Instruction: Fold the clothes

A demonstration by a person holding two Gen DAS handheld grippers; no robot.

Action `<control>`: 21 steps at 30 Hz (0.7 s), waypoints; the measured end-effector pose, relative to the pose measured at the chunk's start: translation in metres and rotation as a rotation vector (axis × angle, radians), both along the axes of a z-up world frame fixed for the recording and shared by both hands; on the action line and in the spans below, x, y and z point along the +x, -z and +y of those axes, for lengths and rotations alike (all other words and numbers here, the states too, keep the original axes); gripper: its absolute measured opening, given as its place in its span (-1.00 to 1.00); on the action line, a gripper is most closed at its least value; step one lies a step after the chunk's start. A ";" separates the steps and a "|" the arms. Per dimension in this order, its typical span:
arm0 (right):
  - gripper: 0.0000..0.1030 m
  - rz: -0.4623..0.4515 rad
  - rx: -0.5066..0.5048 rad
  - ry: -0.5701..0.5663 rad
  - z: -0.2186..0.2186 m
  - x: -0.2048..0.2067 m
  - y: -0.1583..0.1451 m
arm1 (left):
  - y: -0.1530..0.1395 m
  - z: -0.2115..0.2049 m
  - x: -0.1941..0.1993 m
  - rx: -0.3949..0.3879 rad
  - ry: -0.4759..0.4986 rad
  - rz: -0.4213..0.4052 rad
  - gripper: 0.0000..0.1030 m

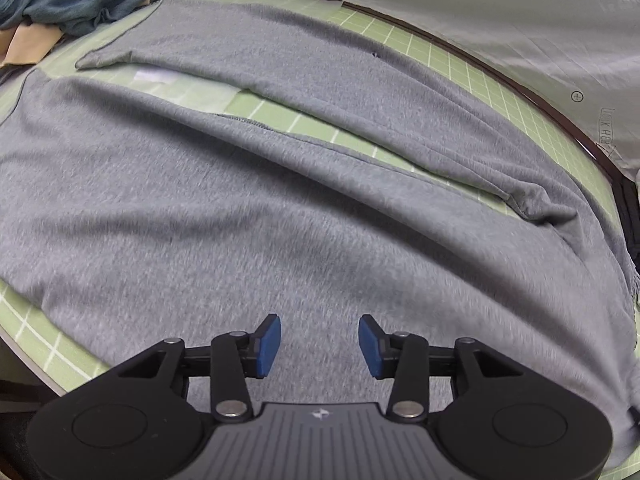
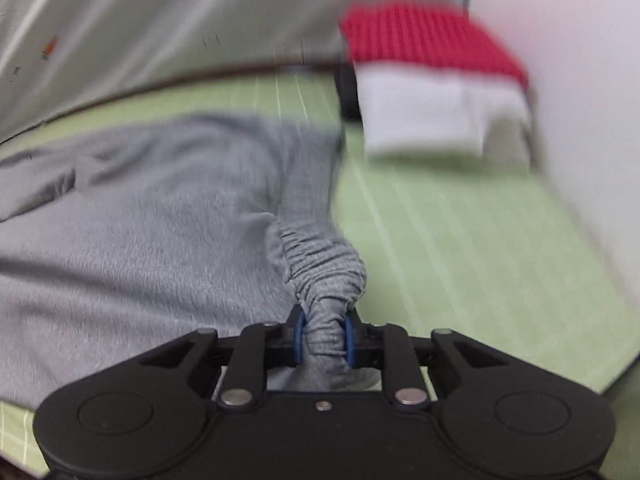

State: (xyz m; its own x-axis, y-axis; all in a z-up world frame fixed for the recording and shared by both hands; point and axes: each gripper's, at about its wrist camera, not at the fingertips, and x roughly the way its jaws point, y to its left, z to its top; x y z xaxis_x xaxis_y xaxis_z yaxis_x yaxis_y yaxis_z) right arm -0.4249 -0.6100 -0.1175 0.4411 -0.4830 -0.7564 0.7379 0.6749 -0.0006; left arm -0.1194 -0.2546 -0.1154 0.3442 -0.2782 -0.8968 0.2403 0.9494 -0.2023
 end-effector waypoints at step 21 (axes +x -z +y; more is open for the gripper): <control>0.70 -0.173 -0.064 -0.063 -0.101 0.086 -0.026 | -0.008 -0.071 0.037 0.016 0.040 -0.058 0.23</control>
State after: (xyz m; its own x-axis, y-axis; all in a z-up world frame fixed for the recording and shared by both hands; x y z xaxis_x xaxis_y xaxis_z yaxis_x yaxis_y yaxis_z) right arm -0.3392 -0.7107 -0.0916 0.5925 -0.4950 -0.6356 0.6873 0.7221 0.0783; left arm -0.0825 -0.3252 -0.1078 0.3849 -0.2780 -0.8801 0.2889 0.9419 -0.1712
